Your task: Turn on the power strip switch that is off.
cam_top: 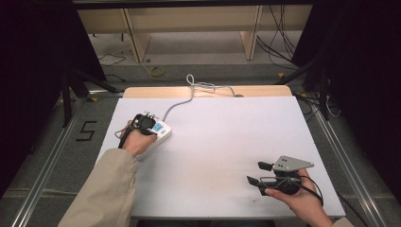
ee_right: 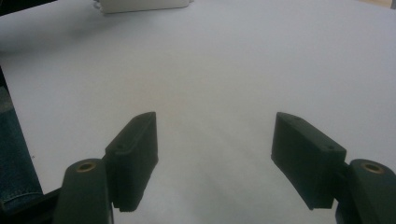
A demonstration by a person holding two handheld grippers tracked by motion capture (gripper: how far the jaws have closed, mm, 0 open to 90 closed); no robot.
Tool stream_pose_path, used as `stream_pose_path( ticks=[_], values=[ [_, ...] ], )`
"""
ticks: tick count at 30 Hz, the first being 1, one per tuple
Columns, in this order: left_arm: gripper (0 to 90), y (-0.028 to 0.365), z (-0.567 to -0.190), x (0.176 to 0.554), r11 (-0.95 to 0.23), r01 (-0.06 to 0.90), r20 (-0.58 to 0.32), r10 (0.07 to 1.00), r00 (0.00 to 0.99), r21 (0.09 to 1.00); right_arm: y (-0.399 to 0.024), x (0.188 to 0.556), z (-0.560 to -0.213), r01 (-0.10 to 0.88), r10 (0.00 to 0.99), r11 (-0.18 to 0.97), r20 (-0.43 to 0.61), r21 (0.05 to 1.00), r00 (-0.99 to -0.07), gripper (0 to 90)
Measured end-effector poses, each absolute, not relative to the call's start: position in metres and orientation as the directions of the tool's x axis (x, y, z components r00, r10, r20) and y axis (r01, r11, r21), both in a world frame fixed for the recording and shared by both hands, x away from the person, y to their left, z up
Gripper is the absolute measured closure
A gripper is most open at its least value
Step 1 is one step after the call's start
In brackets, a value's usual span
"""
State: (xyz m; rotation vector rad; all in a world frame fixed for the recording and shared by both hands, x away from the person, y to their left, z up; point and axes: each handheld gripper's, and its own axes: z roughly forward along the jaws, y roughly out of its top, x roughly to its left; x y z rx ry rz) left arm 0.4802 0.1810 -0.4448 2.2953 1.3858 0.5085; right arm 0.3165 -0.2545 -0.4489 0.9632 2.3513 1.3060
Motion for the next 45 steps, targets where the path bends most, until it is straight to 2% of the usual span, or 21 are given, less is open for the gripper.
stream_pose_path(
  ticks=[22, 38, 45],
  values=[
    [89.9, 0.1806, -0.4425, 0.4861, -0.423, 0.766, 0.075, 0.892, 0.445, 0.484, -0.2541, 0.3166, -0.449, 0.418, 0.671, 0.371, 0.071, 0.83, -0.738, 31.9],
    [89.9, 0.1782, -0.4424, 0.4869, -0.44, 0.766, 0.094, 0.887, 0.452, 0.468, -0.2542, 0.3166, -0.4493, 0.418, 0.67, 0.37, 0.073, 0.83, -0.739, 31.8],
    [89.9, 0.1808, -0.4416, 0.489, -0.423, 0.78, 0.064, 0.892, 0.447, 0.461, -0.2545, 0.3167, -0.4495, 0.417, 0.67, 0.371, 0.072, 0.83, -0.739, 31.9]
  ],
)
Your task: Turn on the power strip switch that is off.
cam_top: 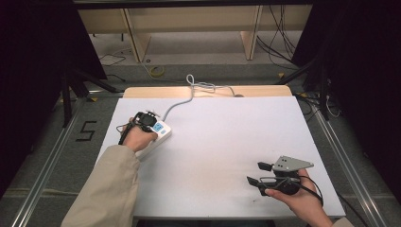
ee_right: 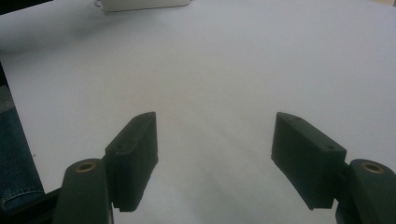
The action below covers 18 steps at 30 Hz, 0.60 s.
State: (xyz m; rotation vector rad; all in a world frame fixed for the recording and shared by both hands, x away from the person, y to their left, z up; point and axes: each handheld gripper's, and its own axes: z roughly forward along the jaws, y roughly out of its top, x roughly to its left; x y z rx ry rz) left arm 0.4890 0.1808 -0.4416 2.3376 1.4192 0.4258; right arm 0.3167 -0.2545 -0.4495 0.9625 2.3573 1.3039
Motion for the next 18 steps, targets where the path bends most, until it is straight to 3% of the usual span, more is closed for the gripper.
stream_pose_path(
  ticks=[3, 8, 18],
  values=[
    [89.9, 0.1812, -0.4403, 0.4885, -0.434, 0.796, 0.058, 0.889, 0.454, 0.422, -0.2545, 0.3167, -0.4497, 0.419, 0.668, 0.374, 0.073, 0.827, -0.741, 31.9],
    [89.9, 0.1816, -0.4422, 0.4881, -0.455, 0.772, 0.115, 0.884, 0.454, 0.444, -0.2538, 0.3166, -0.4496, 0.421, 0.668, 0.371, 0.077, 0.828, -0.74, 31.8],
    [89.9, 0.1873, -0.4412, 0.4902, -0.415, 0.78, 0.067, 0.897, 0.437, 0.468, -0.2538, 0.318, -0.4498, 0.422, 0.665, 0.375, 0.078, 0.826, -0.743, 31.8]
  ],
)
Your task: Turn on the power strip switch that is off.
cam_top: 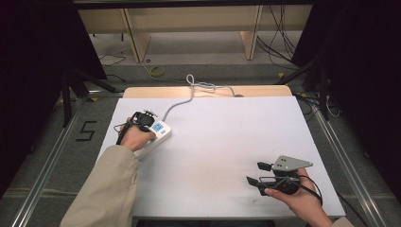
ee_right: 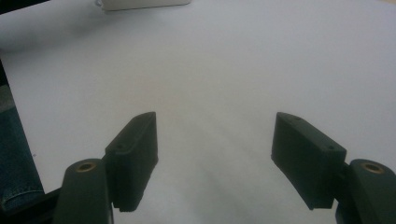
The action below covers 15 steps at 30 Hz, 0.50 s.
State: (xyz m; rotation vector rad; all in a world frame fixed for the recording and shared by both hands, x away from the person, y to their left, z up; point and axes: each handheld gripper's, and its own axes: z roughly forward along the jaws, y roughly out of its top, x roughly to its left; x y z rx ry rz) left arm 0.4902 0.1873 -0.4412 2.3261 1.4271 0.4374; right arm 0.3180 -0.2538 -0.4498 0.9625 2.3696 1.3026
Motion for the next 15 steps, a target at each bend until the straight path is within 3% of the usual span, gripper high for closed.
stream_pose_path(
  ticks=[15],
  values=[
    [89.9, 0.1852, -0.441, 0.4901, -0.427, 0.776, 0.068, 0.891, 0.45, 0.463, -0.2538, 0.3176, -0.4498, 0.423, 0.666, 0.374, 0.078, 0.825, -0.741, 31.9]
  ],
)
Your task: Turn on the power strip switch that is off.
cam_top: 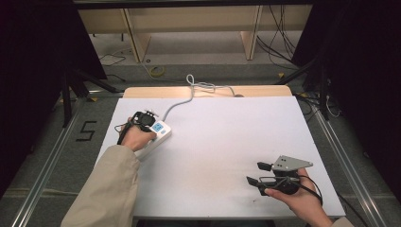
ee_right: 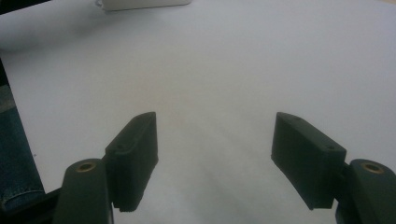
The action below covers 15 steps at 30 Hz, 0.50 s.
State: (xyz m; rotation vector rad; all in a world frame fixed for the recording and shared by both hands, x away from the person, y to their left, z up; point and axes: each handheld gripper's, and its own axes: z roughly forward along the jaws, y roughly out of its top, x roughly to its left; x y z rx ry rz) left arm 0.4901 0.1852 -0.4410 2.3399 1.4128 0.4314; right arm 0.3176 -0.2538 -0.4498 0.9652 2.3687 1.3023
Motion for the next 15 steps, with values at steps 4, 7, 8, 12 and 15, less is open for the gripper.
stream_pose_path(
  ticks=[4, 7, 8, 12, 15],
  values=[
    [89.9, 0.1848, -0.4415, 0.4905, -0.432, 0.776, 0.071, 0.889, 0.452, 0.46, -0.2536, 0.3179, -0.4501, 0.423, 0.666, 0.375, 0.077, 0.825, -0.742, 31.9],
    [89.9, 0.1851, -0.4417, 0.4904, -0.432, 0.776, 0.069, 0.889, 0.453, 0.46, -0.2531, 0.3178, -0.45, 0.422, 0.665, 0.378, 0.075, 0.824, -0.743, 31.9],
    [89.9, 0.1855, -0.4417, 0.4904, -0.43, 0.777, 0.066, 0.889, 0.453, 0.459, -0.2529, 0.3176, -0.45, 0.421, 0.664, 0.377, 0.076, 0.825, -0.744, 31.9],
    [89.9, 0.1839, -0.4421, 0.4902, -0.437, 0.774, 0.077, 0.887, 0.455, 0.459, -0.253, 0.3175, -0.4499, 0.42, 0.664, 0.378, 0.075, 0.825, -0.744, 31.9],
    [89.9, 0.1831, -0.4421, 0.4903, -0.445, 0.772, 0.085, 0.884, 0.46, 0.454, -0.2528, 0.3175, -0.4499, 0.42, 0.663, 0.379, 0.075, 0.825, -0.745, 31.9]
  ],
)
